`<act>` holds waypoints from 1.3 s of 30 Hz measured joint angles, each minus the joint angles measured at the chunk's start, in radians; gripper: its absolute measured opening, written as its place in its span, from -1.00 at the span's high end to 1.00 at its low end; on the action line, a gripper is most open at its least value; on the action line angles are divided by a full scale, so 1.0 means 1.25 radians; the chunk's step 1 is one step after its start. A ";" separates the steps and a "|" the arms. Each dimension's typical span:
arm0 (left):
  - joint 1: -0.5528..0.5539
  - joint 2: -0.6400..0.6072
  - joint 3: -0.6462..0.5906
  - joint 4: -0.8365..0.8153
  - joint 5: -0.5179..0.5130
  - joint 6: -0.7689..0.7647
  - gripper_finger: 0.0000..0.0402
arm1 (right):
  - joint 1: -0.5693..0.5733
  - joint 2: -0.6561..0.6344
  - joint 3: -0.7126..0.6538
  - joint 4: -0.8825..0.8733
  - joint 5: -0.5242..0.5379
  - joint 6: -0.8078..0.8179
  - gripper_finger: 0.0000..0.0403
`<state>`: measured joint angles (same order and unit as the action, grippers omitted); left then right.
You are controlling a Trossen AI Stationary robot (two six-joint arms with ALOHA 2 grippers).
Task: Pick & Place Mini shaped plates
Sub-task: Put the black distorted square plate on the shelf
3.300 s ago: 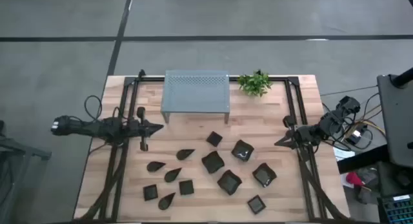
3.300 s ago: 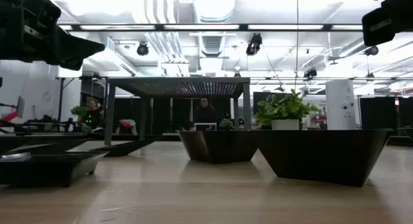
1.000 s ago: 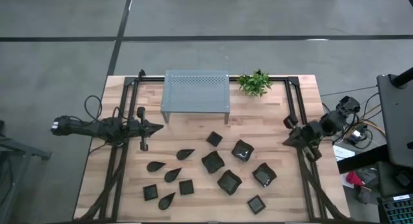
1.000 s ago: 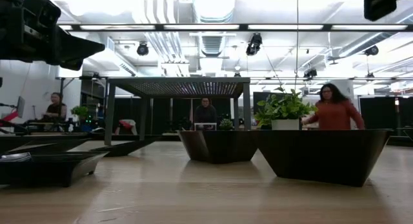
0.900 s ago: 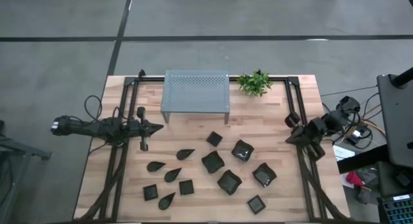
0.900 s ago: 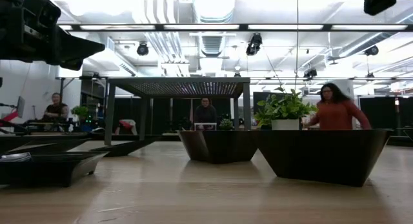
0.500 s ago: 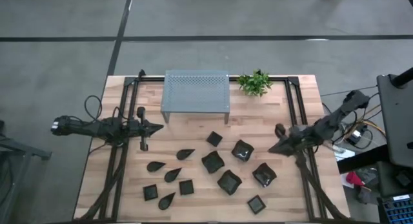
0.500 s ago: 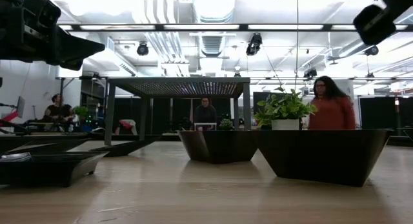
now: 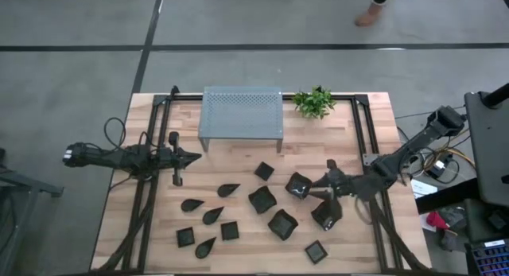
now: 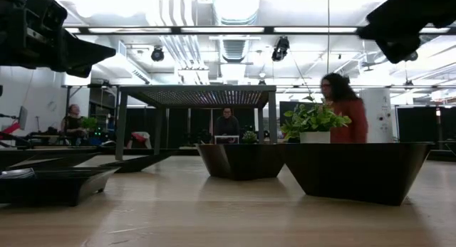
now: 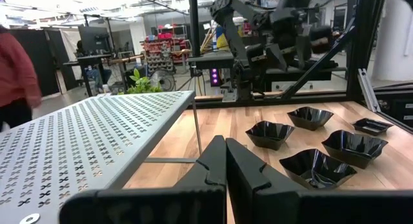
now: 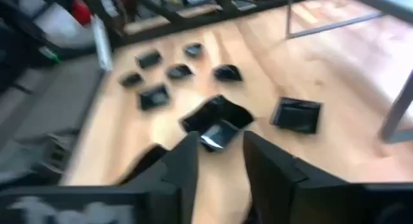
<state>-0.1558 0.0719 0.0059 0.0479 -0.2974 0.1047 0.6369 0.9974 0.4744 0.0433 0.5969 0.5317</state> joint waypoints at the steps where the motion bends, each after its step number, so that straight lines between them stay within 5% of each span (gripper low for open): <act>1: 0.000 0.000 0.000 0.001 0.000 0.000 1.00 | 0.000 0.029 0.016 -0.011 0.003 -0.032 0.30; 11: 0.000 0.000 0.000 0.003 0.000 0.000 1.00 | 0.000 0.271 0.199 -0.209 0.000 -0.217 0.18; 17: 0.000 0.000 0.000 0.003 0.000 0.000 1.00 | 0.000 0.374 0.297 -0.365 -0.015 -0.096 0.25; 24: 0.000 0.000 0.000 0.003 0.000 0.000 1.00 | -0.012 0.469 0.332 -0.367 -0.032 0.065 0.32; 39: 0.000 0.002 0.000 0.003 0.000 0.000 1.00 | -0.089 0.534 0.338 -0.367 -0.073 0.181 0.36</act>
<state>-0.1558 0.0738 0.0059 0.0521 -0.2974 0.1047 0.5254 1.6653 0.8967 -0.4160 0.5060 0.7582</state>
